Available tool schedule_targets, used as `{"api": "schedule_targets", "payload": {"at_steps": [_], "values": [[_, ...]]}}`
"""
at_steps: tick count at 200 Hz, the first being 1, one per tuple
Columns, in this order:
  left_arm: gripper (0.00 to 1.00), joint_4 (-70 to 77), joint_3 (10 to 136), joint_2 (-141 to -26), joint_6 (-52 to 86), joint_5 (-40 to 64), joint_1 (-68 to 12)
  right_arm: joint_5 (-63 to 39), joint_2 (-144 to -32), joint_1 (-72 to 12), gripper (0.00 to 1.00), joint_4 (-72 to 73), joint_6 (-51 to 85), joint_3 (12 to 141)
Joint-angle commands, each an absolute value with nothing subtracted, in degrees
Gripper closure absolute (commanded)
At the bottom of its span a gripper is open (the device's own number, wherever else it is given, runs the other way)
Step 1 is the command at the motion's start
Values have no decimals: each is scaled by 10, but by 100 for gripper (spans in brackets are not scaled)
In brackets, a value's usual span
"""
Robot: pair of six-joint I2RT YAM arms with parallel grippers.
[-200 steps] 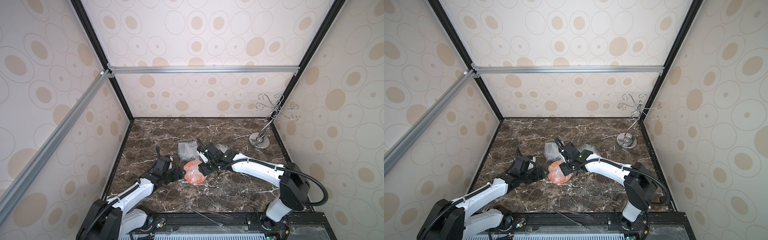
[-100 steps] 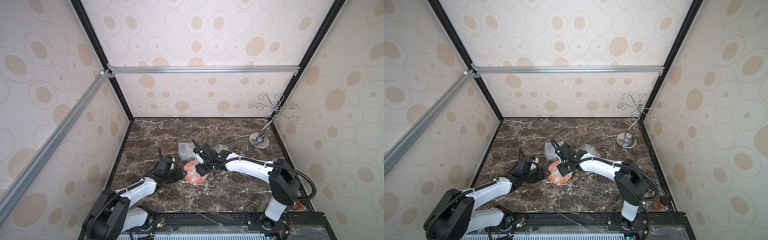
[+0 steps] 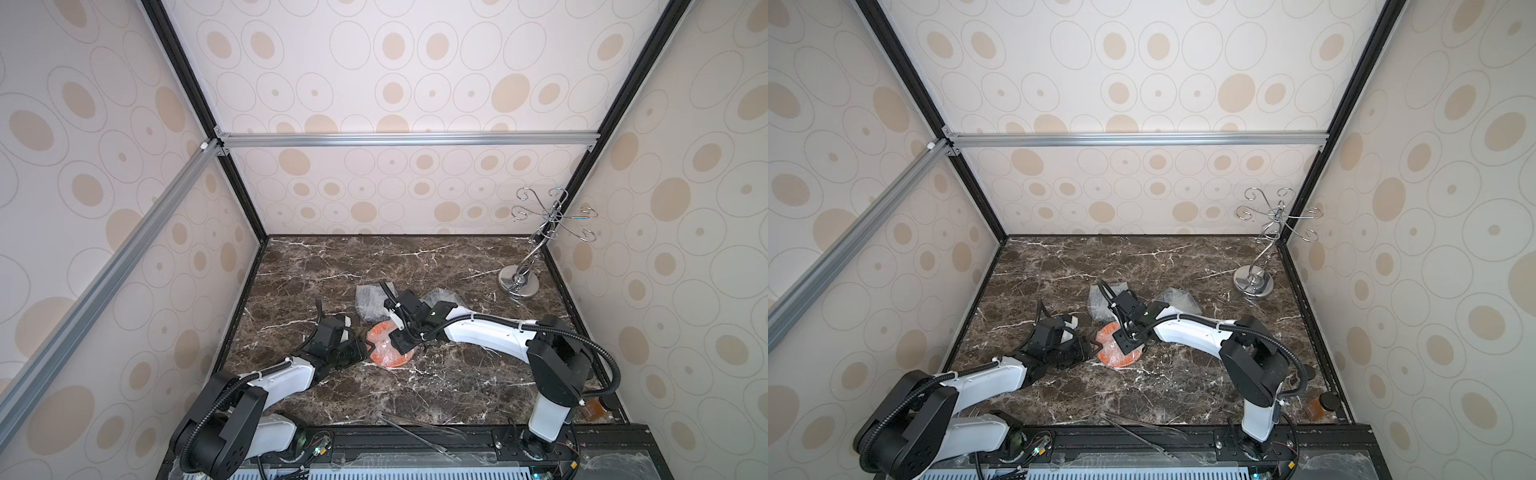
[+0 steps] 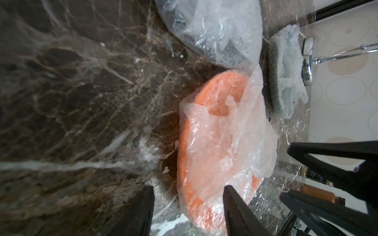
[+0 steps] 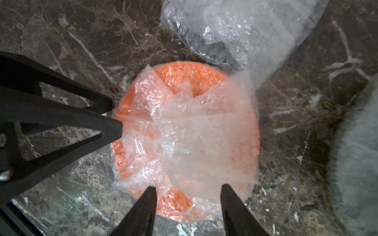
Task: Unpack dinner plates from bubble wrap
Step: Unwrap the bubble wrap at the center of the board.
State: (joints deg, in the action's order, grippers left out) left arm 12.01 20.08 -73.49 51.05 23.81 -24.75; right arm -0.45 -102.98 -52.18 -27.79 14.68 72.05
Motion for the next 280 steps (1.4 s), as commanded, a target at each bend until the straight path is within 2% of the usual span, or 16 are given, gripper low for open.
{"api": "schedule_targets", "payload": {"at_steps": [1,82,193,280], "values": [[47,143,199,-745,522,244,-250,-4,-1037,-528,46,-278,148,729],[58,175,194,-759,534,227,-250,1,-1050,-528,44,-286,138,740],[62,212,191,-789,551,227,-250,1,-1076,-528,43,-295,124,760],[77,215,188,-796,554,218,-250,-3,-1100,-528,40,-298,117,771]]}}
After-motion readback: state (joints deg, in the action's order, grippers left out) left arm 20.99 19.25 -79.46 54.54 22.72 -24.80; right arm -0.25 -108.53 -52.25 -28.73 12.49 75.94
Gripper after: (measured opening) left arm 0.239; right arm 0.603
